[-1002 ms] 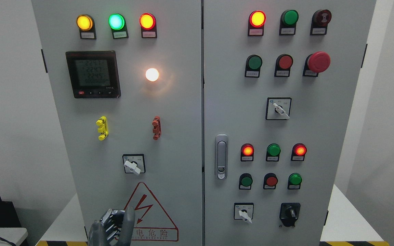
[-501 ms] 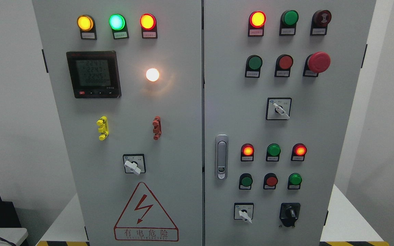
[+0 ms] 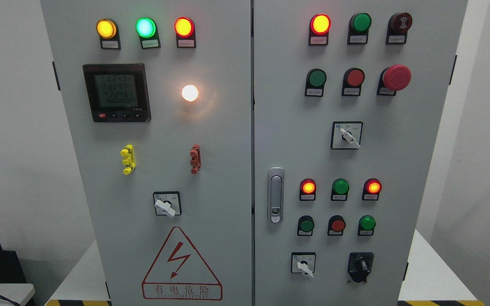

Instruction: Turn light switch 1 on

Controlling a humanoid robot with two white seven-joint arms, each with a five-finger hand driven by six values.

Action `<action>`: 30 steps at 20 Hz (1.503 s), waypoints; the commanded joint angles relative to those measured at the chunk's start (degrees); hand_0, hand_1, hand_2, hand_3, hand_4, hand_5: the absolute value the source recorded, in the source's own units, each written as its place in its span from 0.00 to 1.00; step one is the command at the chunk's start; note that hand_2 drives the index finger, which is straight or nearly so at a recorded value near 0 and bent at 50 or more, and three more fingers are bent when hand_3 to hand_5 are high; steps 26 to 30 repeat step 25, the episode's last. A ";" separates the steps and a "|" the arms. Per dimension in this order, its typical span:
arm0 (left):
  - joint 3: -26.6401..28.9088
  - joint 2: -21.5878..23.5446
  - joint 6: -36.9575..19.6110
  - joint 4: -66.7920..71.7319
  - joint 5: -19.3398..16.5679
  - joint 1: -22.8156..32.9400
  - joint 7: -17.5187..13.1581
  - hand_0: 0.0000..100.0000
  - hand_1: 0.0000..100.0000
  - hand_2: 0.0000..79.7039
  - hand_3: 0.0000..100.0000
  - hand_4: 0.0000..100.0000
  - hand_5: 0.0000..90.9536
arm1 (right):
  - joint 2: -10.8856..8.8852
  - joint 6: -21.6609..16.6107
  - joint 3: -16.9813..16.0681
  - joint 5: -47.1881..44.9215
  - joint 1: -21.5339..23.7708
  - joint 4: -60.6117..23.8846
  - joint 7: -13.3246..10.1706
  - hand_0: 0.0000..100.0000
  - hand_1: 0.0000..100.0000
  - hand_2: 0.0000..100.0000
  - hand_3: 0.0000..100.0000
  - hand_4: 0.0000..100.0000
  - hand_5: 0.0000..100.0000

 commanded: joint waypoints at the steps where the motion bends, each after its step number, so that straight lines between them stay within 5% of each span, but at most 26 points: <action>1: 11.50 2.77 -0.43 35.73 -1.48 1.19 -1.25 0.27 0.00 0.00 0.23 0.37 0.29 | 0.00 0.04 0.00 -0.97 0.00 0.00 0.02 0.12 0.39 0.00 0.00 0.00 0.00; 6: -0.86 2.77 -0.08 49.17 -1.66 0.66 -1.25 0.45 0.03 0.00 0.16 0.29 0.22 | 0.00 0.04 0.00 -1.05 0.00 0.00 0.02 0.12 0.39 0.00 0.00 0.00 0.00; 11: -13.27 1.02 1.32 55.78 -1.75 -3.02 -0.81 0.53 0.02 0.00 0.00 0.07 0.10 | 0.00 0.04 0.00 -0.97 0.00 0.00 0.02 0.12 0.39 0.00 0.00 0.00 0.00; 15: -24.60 -1.00 11.58 56.76 -2.80 -6.72 0.85 0.55 0.00 0.00 0.00 0.00 0.05 | 0.00 0.04 0.00 -1.05 0.00 0.00 0.02 0.12 0.39 0.00 0.00 0.00 0.00; 18: -26.03 -1.97 14.42 56.93 -2.80 -9.18 2.79 0.56 0.00 0.00 0.00 0.00 0.05 | 0.00 0.04 0.00 -0.97 0.00 0.00 0.02 0.12 0.39 0.00 0.00 0.00 0.00; 30: -26.91 -1.89 16.18 57.11 -3.51 -9.97 2.53 0.57 0.00 0.00 0.00 0.00 0.00 | 0.00 0.04 0.00 -1.05 0.00 0.00 0.02 0.12 0.39 0.00 0.00 0.00 0.00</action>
